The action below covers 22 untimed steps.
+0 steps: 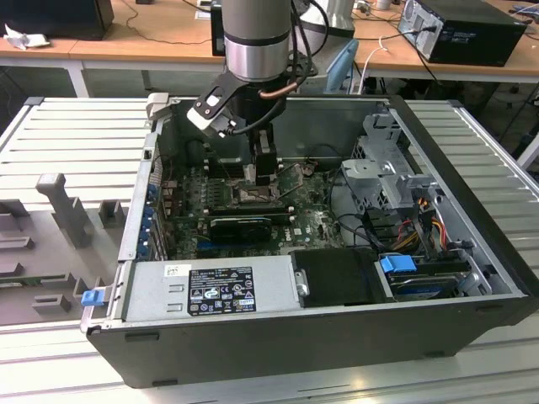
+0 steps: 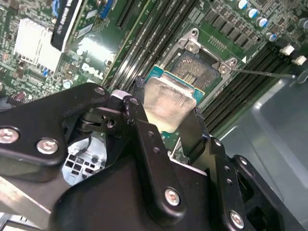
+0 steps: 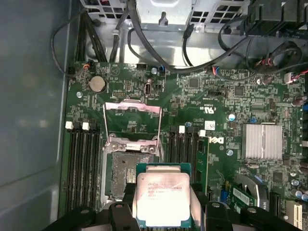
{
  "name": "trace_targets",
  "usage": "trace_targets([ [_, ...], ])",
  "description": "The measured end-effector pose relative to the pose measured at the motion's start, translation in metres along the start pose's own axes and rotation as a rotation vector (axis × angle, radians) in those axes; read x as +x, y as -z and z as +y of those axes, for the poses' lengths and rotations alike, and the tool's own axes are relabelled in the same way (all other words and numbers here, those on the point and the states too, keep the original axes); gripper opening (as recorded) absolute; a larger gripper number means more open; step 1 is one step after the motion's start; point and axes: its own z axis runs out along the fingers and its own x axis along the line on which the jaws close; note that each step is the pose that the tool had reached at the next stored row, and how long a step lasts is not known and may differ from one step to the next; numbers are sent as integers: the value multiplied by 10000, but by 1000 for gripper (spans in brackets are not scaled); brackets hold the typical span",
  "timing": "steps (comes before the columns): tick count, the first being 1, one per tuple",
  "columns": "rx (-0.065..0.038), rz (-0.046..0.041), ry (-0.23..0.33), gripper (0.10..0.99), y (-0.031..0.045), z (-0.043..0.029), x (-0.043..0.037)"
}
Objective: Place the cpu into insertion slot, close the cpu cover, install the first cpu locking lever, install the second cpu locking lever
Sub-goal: 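Place the cpu into insertion slot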
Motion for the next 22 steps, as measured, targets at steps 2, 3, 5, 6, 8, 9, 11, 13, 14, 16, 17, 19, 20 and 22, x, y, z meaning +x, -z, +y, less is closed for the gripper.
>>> trace_targets([
  [2,0,-1,1,529,-39,-5,18],
  [3,0,-1,0,529,-66,-7,33],
  [5,-1,0,-1,529,-110,-10,52],
  [6,-1,1,0,529,-129,-12,59],
  [8,0,-1,-1,529,-194,-21,84],
  [9,0,0,0,529,-211,-23,92],
  [11,0,5,-1,529,-259,-27,124],
  [13,-1,17,-1,529,-299,-29,166],
  [14,-2,23,-1,529,-324,-33,184],
  [16,-1,22,-1,529,-352,-43,202],
  [17,-2,28,-3,529,-375,-50,216],
  [19,-2,36,-18,529,-409,-60,232],
  [20,-2,36,-52,529,-422,-63,236],
  [22,-4,31,-115,529,-453,-71,246],
])
